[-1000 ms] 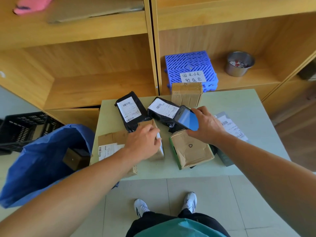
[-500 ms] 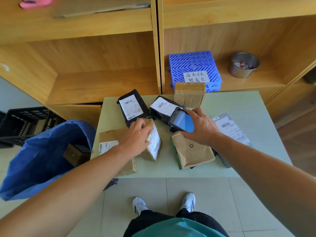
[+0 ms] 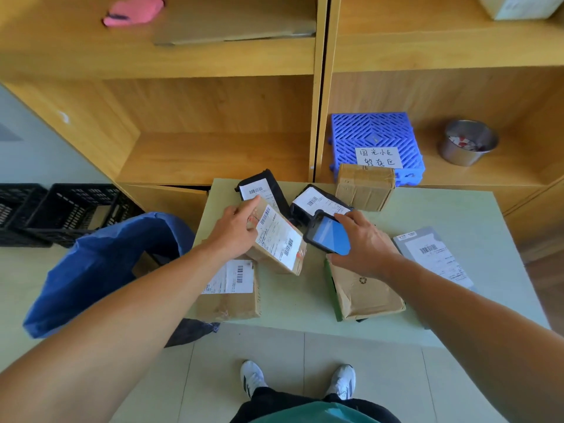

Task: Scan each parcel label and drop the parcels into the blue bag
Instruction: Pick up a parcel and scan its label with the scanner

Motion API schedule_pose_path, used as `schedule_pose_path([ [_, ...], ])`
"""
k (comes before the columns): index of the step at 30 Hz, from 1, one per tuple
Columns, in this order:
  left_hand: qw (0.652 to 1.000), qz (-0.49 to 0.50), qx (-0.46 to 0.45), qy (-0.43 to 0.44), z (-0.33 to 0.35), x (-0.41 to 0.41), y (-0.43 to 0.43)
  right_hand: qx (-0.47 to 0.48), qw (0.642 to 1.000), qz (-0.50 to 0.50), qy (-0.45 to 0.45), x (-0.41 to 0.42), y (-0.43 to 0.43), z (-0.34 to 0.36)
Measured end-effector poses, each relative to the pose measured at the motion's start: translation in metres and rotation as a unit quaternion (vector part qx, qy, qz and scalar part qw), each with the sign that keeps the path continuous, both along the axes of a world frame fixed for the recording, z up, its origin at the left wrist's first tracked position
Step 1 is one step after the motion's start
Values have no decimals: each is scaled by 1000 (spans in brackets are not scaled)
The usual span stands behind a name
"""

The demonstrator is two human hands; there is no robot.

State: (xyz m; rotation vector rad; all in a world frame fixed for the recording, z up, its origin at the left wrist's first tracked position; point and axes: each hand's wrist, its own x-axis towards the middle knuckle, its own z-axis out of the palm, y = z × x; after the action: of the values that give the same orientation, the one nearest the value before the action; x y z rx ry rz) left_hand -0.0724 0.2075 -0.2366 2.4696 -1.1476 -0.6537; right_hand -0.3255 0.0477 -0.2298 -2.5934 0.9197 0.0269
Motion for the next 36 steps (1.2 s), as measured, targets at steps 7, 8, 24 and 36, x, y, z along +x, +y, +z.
schedule_pose_path([
  [7, 998, -10, -44, -49, 36, 16, 6, -17, 1000, 17, 4, 30, -5, 21],
  [8, 997, -10, -46, -54, 38, 18, 9, -18, 1000, 22, 4, 34, -5, 23],
  [24, 996, 29, -49, -67, 46, 100, 70, -9, 998, 59, 7, 124, 28, 41],
  [36, 980, 100, 41, -168, 52, 231, 207, -11, 991, 128, 27, 259, 124, 37],
])
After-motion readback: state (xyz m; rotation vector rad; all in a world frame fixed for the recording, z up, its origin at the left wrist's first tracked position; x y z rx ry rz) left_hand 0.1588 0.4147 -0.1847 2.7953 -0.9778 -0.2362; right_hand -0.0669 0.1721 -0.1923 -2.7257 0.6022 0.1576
